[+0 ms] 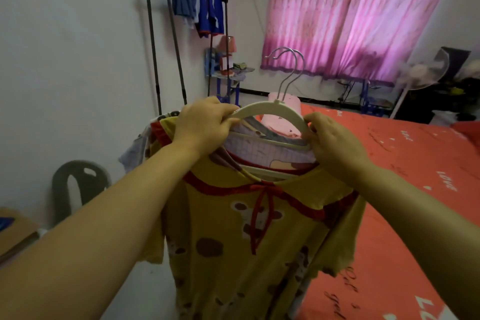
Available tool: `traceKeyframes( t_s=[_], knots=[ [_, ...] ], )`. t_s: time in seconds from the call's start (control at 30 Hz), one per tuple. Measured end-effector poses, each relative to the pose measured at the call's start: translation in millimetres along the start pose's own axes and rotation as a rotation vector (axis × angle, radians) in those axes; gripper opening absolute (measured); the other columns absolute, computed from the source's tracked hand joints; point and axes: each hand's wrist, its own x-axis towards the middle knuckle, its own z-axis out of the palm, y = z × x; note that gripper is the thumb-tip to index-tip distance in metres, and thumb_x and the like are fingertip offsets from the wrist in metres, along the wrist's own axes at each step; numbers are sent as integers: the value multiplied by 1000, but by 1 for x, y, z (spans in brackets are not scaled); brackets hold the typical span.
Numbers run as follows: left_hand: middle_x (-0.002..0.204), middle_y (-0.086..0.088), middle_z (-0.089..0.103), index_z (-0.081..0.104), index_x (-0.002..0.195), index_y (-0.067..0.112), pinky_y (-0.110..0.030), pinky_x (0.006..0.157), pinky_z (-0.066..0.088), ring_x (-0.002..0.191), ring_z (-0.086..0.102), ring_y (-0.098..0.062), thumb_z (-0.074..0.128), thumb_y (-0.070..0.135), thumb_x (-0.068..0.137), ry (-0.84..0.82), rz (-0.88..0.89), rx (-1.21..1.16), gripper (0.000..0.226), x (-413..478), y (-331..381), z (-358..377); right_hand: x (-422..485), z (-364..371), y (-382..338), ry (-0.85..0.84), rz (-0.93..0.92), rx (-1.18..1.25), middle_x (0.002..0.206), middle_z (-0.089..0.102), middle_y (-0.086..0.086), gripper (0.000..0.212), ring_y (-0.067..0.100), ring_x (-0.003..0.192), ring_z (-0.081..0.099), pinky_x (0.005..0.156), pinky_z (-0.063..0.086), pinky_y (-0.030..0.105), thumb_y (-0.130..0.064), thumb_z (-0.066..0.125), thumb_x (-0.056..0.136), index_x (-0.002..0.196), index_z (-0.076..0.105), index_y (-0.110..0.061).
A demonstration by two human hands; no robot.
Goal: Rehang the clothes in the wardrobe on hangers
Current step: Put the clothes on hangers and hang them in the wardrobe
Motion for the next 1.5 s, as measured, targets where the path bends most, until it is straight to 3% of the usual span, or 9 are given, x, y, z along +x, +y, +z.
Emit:
traceKeyframes(
  t_s=[0.13, 0.3, 0.4, 0.6, 0.83, 1.1, 1.37, 1.43, 1.5],
  knots=[
    [78, 4, 47, 65, 116, 25, -30, 63, 32, 73, 46, -18, 54, 29, 92, 35, 25, -44, 28, 21, -25, 8, 27, 7, -5, 38, 46, -34, 104, 59, 11, 24, 19, 75, 43, 59, 26, 29, -18, 49, 96, 118, 51, -9],
    [79, 3, 49, 66, 114, 24, -30, 66, 30, 74, 43, -16, 54, 30, 92, 16, 12, -87, 26, 49, -53, 49, 56, 37, 16, 22, 79, -87, 103, 58, 11, 24, 19, 73, 43, 49, 25, 25, -20, 49, 97, 118, 50, -9],
    [80, 3, 49, 67, 114, 25, -30, 68, 32, 76, 44, -16, 53, 31, 92, -33, -10, -97, 26, 67, -67, 88, 75, 68, 44, -23, 129, -93, 107, 59, 11, 25, 20, 75, 44, 57, 30, 29, -21, 48, 97, 120, 50, -10],
    [86, -5, 57, 66, 114, 23, -31, 68, 31, 82, 51, -23, 51, 33, 93, -136, -58, -39, 28, 124, -100, 191, 130, 144, 128, -107, 208, -35, 107, 58, 10, 24, 29, 82, 51, 61, 33, 34, -20, 48, 96, 119, 50, -12],
    [90, -6, 61, 67, 112, 25, -38, 75, 43, 87, 54, -26, 51, 36, 92, -329, -112, -14, 28, 165, -127, 326, 160, 240, 226, -296, 356, 66, 106, 55, 9, 19, 33, 90, 52, 72, 44, 48, -18, 49, 95, 114, 50, -13],
    [86, -7, 62, 69, 110, 24, -36, 70, 42, 83, 56, -29, 57, 31, 89, -437, -115, -57, 25, 173, -165, 468, 162, 345, 310, -465, 491, 112, 105, 52, 5, 22, 31, 92, 53, 75, 44, 46, -16, 50, 91, 113, 49, -21],
    [99, -5, 65, 66, 114, 24, -36, 80, 43, 94, 57, -27, 52, 34, 91, -569, -173, -66, 28, 157, -216, 621, 153, 474, 385, -575, 584, 114, 109, 53, 7, 24, 31, 95, 53, 79, 44, 44, -14, 45, 93, 117, 49, -19],
    [111, -6, 63, 58, 125, 22, -36, 86, 41, 103, 55, -26, 49, 35, 92, -609, -197, -33, 36, 147, -226, 661, 146, 510, 401, -574, 617, 34, 111, 54, 7, 26, 32, 98, 53, 80, 42, 42, -15, 43, 94, 118, 50, -19],
    [136, -6, 48, 38, 141, 22, -37, 100, 33, 124, 42, -24, 45, 39, 94, -722, -212, 18, 51, 127, -231, 699, 130, 546, 413, -593, 646, -86, 120, 52, 4, 36, 29, 110, 50, 88, 38, 38, -17, 41, 94, 129, 44, -22]
  ],
)
